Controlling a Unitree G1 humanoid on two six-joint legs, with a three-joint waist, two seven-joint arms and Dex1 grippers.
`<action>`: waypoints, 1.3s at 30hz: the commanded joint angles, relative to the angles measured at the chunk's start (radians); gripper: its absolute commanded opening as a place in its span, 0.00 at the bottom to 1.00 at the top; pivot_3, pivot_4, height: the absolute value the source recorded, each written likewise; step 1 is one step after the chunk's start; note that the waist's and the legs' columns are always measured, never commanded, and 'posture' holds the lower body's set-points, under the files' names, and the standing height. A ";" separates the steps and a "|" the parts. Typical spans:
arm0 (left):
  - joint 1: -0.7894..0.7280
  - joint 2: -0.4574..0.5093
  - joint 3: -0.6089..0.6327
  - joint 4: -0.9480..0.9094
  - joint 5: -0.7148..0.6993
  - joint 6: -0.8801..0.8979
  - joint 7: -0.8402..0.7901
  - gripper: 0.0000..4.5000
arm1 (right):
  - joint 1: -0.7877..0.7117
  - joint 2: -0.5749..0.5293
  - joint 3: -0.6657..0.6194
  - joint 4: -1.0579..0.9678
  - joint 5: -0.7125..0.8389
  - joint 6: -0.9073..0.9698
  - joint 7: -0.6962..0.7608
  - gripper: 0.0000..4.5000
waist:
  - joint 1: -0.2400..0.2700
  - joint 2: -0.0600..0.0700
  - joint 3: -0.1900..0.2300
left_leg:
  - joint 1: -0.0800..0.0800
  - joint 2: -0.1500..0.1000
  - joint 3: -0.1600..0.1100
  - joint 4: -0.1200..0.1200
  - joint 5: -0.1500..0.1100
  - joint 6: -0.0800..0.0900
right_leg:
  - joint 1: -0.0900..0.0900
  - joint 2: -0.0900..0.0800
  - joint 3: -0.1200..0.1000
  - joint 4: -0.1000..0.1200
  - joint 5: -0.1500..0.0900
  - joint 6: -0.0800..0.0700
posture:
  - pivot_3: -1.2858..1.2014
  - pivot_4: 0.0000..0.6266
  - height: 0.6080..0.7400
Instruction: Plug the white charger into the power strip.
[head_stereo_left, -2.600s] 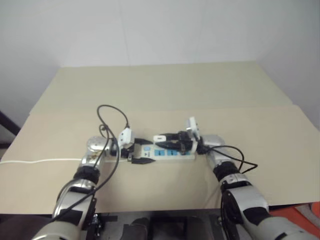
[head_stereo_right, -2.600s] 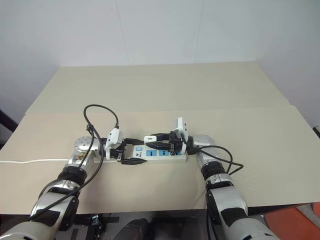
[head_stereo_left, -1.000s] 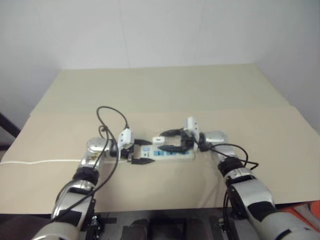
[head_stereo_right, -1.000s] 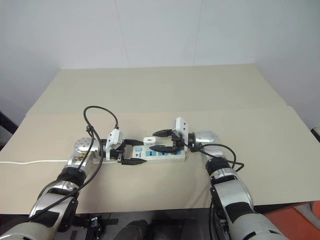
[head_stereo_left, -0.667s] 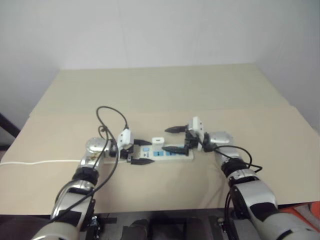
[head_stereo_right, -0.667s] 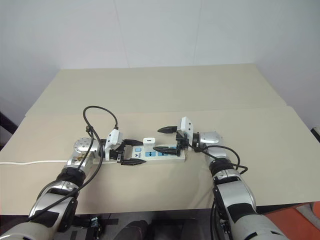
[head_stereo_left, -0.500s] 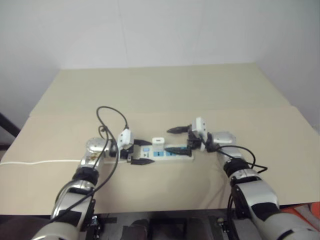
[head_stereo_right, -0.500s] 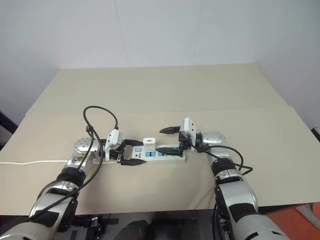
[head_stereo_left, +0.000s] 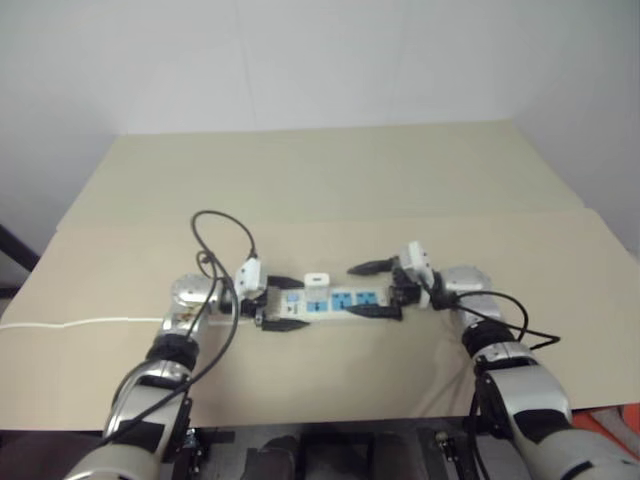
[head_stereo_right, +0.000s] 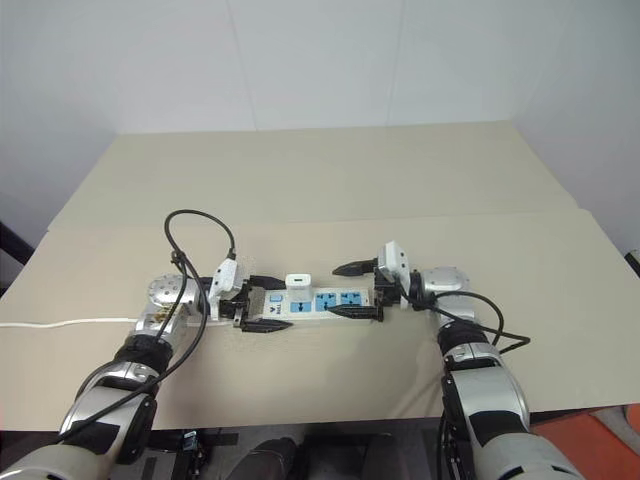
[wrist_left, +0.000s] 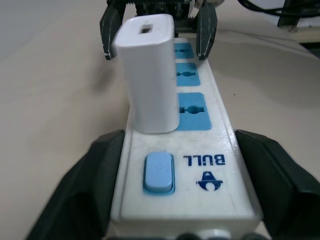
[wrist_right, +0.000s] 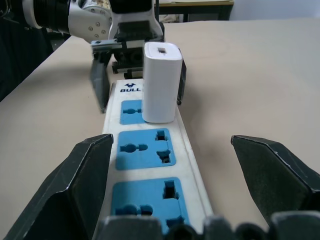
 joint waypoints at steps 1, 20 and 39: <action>0.006 -0.005 0.019 -0.013 -0.027 -0.031 -0.011 0.99 | 0.002 -0.021 -0.030 -0.061 0.042 -0.004 0.046 1.00 | 0.000 0.000 0.001 | -0.001 0.000 0.000 0.000 0.000 0.000 | 0.000 0.000 0.000 0.000 0.000 0.000 | 0.52 0.24 1.00; 0.132 0.288 0.124 -0.346 -0.159 0.204 -0.079 0.99 | 0.122 -0.330 -0.037 -0.428 0.059 0.203 0.011 1.00 | -0.018 0.001 0.005 | -0.003 0.000 0.000 0.001 -0.001 0.001 | -0.002 0.000 0.000 0.001 0.000 0.000 | 0.52 0.24 1.00; 0.149 0.379 0.133 -0.301 -0.121 0.189 -0.017 0.99 | 0.424 -0.613 -0.231 -0.742 0.155 0.377 -0.113 1.00 | 0.004 0.001 0.007 | 0.000 0.002 0.003 0.001 -0.004 0.007 | 0.000 0.000 0.000 -0.001 -0.001 -0.001 | 0.52 0.24 1.00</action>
